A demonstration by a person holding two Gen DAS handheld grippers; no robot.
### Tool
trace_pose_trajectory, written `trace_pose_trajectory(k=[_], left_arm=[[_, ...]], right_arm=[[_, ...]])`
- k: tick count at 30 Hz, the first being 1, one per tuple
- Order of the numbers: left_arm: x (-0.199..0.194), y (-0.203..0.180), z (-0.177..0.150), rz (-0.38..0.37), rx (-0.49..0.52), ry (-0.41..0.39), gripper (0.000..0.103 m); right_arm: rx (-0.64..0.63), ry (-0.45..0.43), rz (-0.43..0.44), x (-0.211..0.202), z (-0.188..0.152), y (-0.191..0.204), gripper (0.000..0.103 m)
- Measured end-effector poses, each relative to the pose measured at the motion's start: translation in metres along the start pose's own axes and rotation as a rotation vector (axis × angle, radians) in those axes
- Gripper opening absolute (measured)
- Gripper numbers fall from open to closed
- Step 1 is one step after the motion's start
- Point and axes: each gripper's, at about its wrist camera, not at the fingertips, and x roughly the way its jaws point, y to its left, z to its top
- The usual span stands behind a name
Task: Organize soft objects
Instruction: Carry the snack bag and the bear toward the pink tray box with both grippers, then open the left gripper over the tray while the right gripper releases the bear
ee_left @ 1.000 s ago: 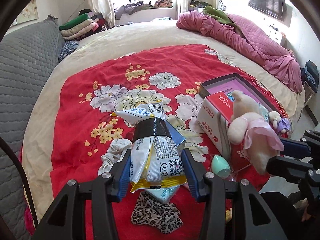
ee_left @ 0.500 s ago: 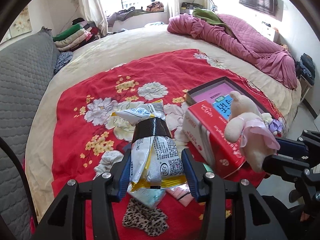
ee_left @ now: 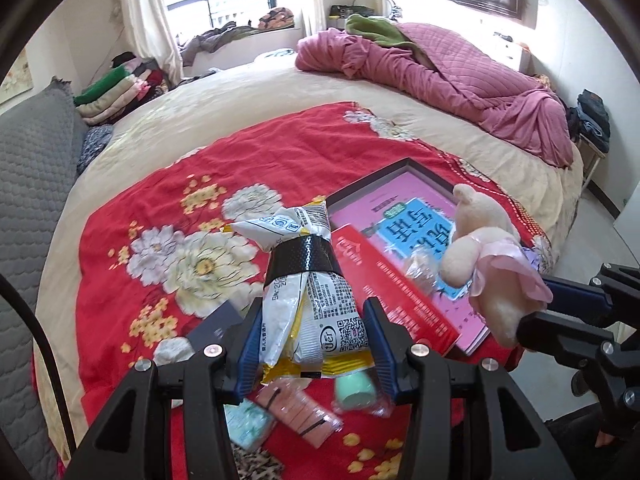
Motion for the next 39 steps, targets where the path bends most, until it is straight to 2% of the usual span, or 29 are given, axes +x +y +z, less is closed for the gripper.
trace_pose_trajectory(k=[21, 31, 39], left_arm=[[0.068, -0.070, 0.060, -0.110, 0.100, 0.014, 0.049], [0.113, -0.095, 0.081, -0.144, 0.144, 0.050, 0.049], [0.142, -0.107, 0.086, -0.153, 0.159, 0.092, 0.049]], right_arm=[[0.114, 0.010, -0.103, 0.000, -0.010, -0.087, 0.026], [0.163, 0.034, -0.131, 0.018, -0.017, -0.123, 0.026], [0.186, 0.059, -0.148, 0.031, -0.024, -0.140, 0.026]])
